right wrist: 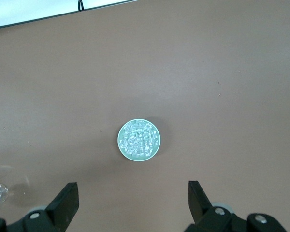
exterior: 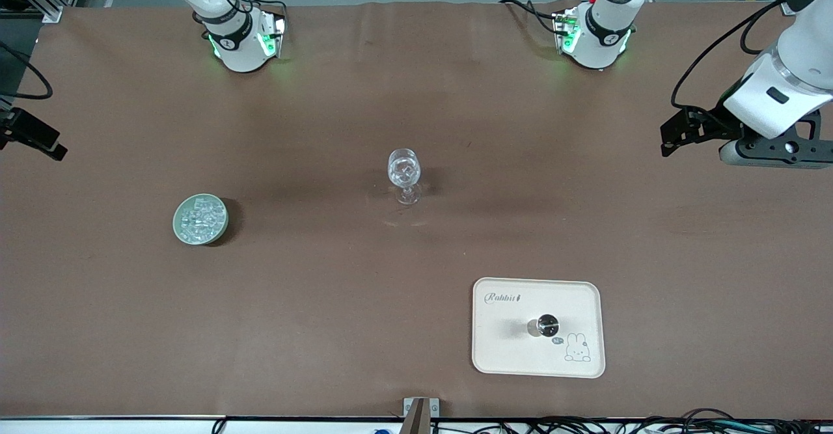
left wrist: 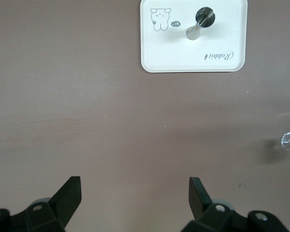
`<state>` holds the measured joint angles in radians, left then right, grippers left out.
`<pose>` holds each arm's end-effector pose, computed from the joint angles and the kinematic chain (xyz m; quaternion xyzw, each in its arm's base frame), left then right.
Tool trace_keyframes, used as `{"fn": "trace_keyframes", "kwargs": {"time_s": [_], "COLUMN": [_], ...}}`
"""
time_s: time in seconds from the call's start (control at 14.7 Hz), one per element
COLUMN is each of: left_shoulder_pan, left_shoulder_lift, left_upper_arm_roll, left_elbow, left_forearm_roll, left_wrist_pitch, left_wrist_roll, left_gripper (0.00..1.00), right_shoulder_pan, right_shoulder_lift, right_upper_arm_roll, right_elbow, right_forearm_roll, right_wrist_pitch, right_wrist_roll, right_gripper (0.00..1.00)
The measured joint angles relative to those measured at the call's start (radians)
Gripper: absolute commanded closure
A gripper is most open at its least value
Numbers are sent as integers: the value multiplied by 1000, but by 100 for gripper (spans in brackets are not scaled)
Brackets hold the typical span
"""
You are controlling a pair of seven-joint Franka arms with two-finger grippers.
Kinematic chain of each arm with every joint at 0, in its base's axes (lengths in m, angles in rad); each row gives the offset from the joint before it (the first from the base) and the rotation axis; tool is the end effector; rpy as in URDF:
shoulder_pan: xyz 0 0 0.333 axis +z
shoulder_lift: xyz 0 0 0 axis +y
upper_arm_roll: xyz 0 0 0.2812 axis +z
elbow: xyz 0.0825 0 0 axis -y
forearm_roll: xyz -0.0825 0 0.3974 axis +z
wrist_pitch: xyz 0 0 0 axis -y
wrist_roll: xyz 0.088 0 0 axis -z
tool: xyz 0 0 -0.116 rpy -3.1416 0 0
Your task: Pour wine and add ice with both arms
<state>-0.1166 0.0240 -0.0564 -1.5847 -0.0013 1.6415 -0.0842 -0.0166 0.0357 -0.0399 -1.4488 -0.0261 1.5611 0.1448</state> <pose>0.5726 -0.0999 0.5665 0.9989 -0.0443 0.0161 0.0034 0.5768 -0.0353 0.6187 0.9941 -0.1010 0.0389 0.0120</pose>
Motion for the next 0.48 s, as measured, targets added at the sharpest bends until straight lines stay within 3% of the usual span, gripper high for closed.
{"fn": "trace_keyframes", "kwargs": {"time_s": [0.48], "left_shoulder_pan": [-3], "left_shoulder_lift": [0], "left_upper_arm_roll": [0], "left_elbow": [-1], "left_forearm_roll": [10], "left_wrist_pitch": [0], "left_wrist_roll": [0], "left_gripper": [2], "right_shoulder_pan": [0], "right_shoulder_lift": [0], "right_upper_arm_roll": [0], "right_elbow": [0], "right_forearm_roll": [0], "right_wrist_pitch": [0], "right_wrist_roll": [0], "right_gripper": [0]}}
